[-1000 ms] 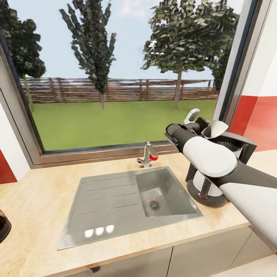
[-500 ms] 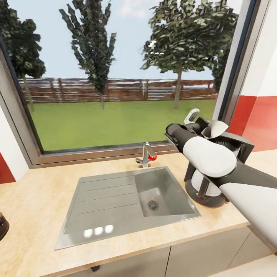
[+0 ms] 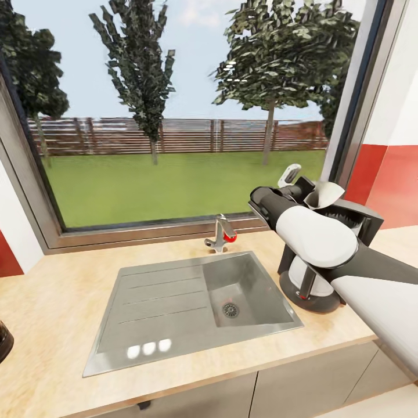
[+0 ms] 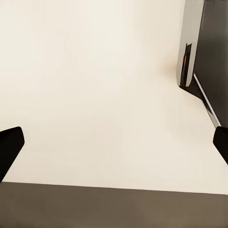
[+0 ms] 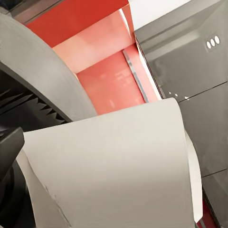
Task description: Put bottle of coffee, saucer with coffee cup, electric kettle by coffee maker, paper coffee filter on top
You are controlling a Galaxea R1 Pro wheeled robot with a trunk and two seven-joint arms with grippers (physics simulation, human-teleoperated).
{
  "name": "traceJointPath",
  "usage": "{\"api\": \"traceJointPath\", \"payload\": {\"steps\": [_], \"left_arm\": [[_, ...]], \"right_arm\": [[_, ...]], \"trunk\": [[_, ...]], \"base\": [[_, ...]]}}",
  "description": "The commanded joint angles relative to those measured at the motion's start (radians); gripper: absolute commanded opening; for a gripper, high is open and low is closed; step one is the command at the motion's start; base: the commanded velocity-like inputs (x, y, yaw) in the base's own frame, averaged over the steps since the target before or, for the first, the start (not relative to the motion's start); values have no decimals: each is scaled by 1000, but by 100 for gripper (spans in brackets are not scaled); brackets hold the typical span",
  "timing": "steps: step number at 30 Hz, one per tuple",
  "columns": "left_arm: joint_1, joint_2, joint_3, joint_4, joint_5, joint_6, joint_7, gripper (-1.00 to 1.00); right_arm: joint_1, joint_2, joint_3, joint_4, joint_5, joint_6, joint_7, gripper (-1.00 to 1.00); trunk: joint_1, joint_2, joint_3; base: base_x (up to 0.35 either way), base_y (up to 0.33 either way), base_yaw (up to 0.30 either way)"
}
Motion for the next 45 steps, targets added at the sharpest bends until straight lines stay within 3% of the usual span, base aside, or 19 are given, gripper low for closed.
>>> {"api": "traceJointPath", "payload": {"steps": [1, 38, 45], "left_arm": [[-1, 0, 4, 1, -9, 2, 2, 100], [-1, 0, 4, 2, -9, 1, 2, 100], [-1, 1, 4, 2, -9, 1, 2, 100]], "right_arm": [[-1, 0, -8, 0, 2, 1, -4, 100], [-1, 0, -10, -2, 2, 0, -4, 100], [-1, 0, -12, -7, 2, -107, -4, 100]], "trunk": [[1, -2, -1], [1, -2, -1], [1, -2, -1]], "base": [[0, 0, 0], [0, 0, 0], [0, 0, 0]]}}
